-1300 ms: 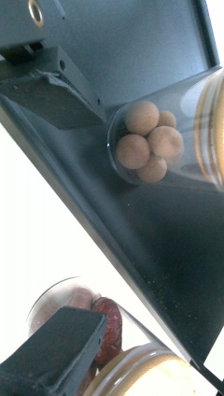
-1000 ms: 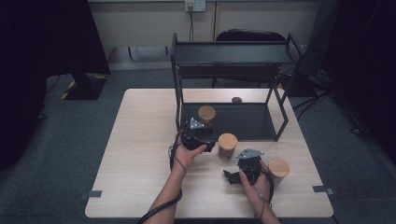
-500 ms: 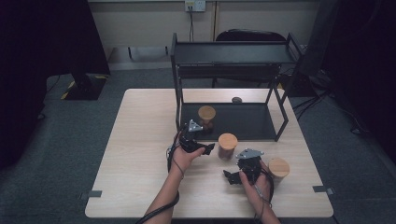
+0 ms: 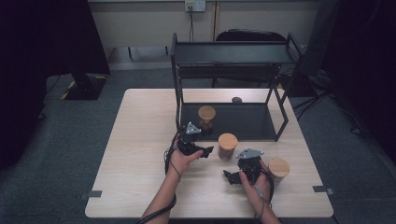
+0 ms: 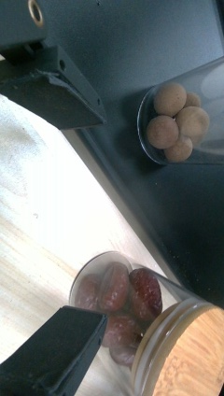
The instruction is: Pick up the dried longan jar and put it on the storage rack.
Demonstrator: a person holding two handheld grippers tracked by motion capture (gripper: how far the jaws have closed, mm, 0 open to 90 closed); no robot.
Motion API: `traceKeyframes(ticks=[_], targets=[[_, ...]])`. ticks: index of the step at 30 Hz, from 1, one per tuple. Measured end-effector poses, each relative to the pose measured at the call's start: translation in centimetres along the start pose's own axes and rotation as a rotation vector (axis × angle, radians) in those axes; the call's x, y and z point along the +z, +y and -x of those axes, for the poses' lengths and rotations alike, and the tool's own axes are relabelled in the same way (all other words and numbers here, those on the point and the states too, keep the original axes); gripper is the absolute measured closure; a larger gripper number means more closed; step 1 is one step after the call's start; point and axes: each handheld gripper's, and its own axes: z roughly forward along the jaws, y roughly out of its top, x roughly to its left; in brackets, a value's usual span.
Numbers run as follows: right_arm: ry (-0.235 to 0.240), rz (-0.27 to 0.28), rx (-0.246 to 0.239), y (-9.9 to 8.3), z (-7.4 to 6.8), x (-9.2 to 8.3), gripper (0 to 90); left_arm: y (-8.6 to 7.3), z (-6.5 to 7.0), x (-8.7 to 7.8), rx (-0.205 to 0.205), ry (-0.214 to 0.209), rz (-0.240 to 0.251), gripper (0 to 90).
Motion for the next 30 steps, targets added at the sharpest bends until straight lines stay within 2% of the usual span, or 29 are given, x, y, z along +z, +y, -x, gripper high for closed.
traceKeyframes(ticks=[11,30], targets=[[0.000,0.000,0.000,0.0,0.0,0.0,0.0,-0.4,0.1,-0.7,0.007,-0.007,0.001,6.0],[0.000,0.000,0.000,0.0,0.0,0.0,0.0,-2.1,-0.3,-2.2,-0.013,-0.006,0.012,6.0]])
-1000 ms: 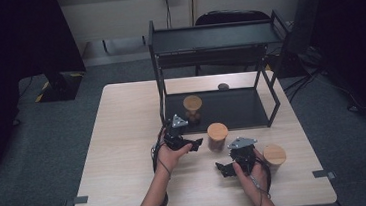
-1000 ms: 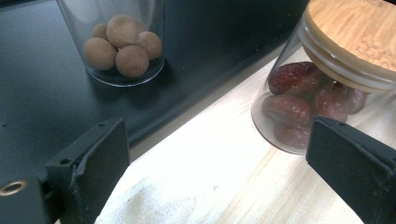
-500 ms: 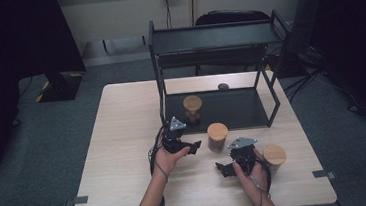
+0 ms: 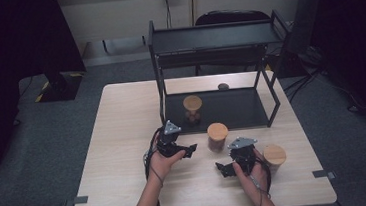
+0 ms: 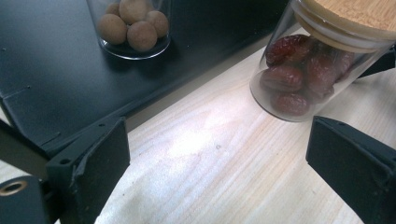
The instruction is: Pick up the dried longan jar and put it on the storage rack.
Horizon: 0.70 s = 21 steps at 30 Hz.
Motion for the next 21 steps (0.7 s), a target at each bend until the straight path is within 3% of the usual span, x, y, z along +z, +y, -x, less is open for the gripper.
traceKeyframes(ticks=[21], targets=[[0.000,0.000,0.000,0.0,0.0,0.0,0.0,-1.9,-0.2,-1.3,-0.002,-0.002,0.000,5.4]])
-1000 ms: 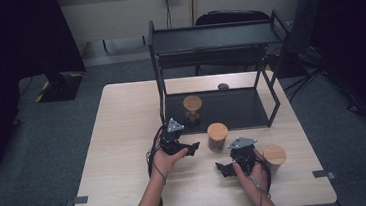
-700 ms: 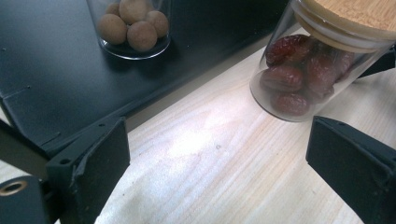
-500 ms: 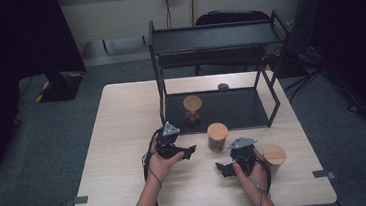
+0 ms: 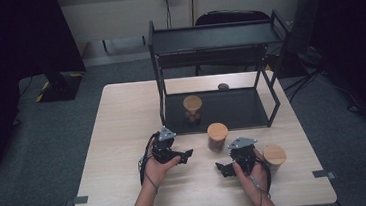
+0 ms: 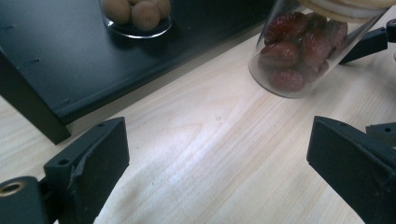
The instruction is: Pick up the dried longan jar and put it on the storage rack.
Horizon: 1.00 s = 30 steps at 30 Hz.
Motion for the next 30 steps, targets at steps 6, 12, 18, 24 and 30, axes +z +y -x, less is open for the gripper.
traceKeyframes(ticks=[6,12,18,24,30], targets=[[0.000,0.000,0.000,0.0,0.0,0.0,0.0,-0.5,-0.1,-0.3,-0.002,0.000,0.000,4.9],[0.000,0.000,0.000,0.0,0.0,0.0,0.0,-1.1,-0.2,-0.9,0.002,0.003,-0.004,4.8],[0.000,0.000,0.000,0.0,0.0,0.0,0.0,-1.7,-0.4,-1.3,-0.004,0.007,-0.002,4.8],[0.000,0.000,0.000,0.0,0.0,0.0,0.0,-2.1,-0.4,-1.5,-0.009,0.007,0.003,4.6],[0.000,0.000,0.000,0.0,0.0,0.0,0.0,-2.3,-0.5,-2.1,-0.003,0.011,0.001,4.5]])
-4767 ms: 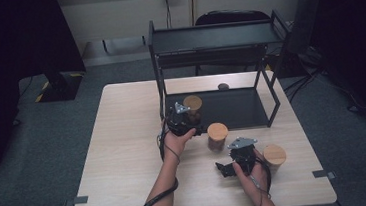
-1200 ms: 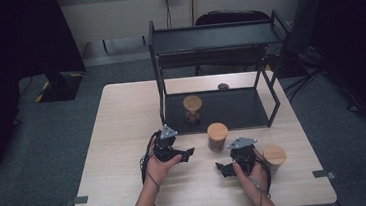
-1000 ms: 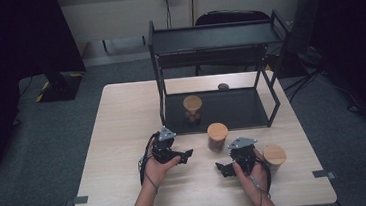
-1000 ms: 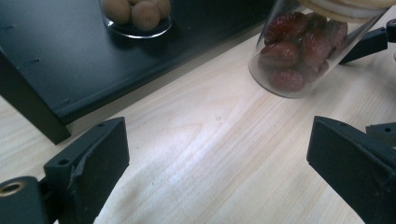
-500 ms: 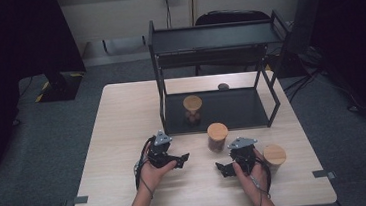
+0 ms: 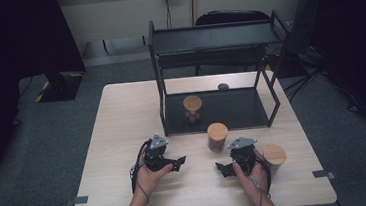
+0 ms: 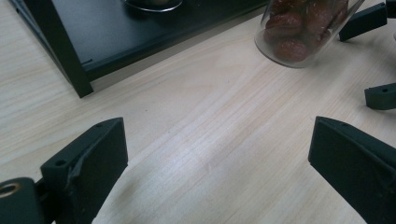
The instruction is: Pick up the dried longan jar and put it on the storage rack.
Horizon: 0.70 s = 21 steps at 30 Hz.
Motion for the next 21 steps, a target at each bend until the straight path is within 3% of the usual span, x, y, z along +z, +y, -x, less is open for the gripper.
traceKeyframes(ticks=[21], targets=[[0.000,0.000,0.000,0.0,0.0,0.0,0.0,-1.7,-0.3,-1.2,-0.003,0.011,-0.015,4.4]])
